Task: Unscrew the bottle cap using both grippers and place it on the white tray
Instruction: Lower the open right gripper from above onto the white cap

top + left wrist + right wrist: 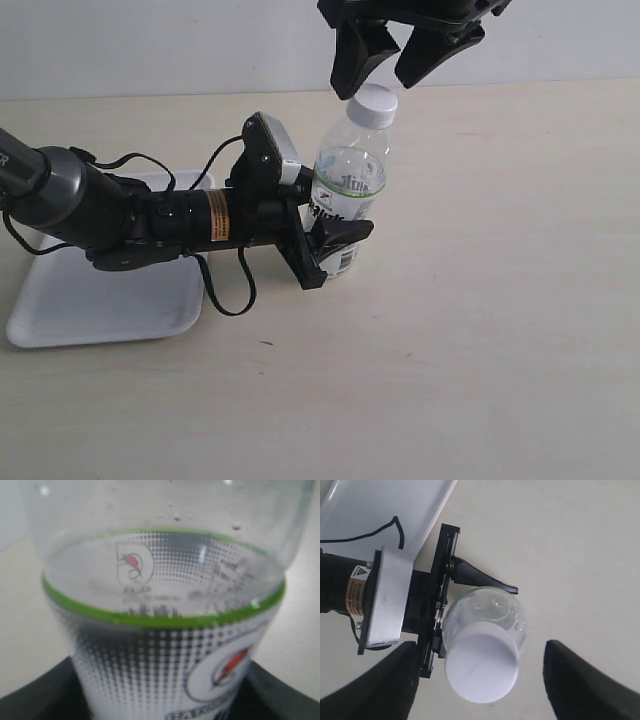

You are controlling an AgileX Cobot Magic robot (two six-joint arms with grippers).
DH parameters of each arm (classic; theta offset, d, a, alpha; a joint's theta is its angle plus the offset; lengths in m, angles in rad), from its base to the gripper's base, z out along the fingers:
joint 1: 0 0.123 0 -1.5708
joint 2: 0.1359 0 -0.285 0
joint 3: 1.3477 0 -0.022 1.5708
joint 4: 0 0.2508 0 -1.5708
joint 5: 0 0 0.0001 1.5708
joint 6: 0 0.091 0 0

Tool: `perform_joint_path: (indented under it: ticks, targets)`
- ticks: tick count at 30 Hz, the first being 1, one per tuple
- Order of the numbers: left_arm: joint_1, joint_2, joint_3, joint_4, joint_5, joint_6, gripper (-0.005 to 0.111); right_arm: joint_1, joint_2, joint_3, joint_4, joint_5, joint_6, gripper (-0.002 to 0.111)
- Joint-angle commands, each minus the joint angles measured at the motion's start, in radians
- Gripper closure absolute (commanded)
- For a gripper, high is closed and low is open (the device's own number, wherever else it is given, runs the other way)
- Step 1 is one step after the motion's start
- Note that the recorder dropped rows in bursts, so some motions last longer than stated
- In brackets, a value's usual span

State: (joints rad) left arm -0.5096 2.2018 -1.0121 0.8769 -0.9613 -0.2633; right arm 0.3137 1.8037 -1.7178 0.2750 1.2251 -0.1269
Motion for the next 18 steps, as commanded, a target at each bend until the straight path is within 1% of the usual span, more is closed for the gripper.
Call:
perform_joint_path:
  ticks: [1, 13, 18]
  targets:
    - [0.001, -0.003, 0.0, 0.01, 0.047, 0.003, 0.107, 0.001, 0.017, 0.006, -0.006, -0.004, -0.003, 0.041]
    - [0.001, -0.003, 0.0, 0.01, 0.047, 0.003, 0.107, 0.001, 0.027, 0.006, -0.008, -0.004, -0.001, 0.041]
    - [0.001, -0.003, 0.0, 0.01, 0.047, 0.003, 0.107, 0.001, 0.027, 0.006, -0.008, -0.004, -0.001, 0.047]
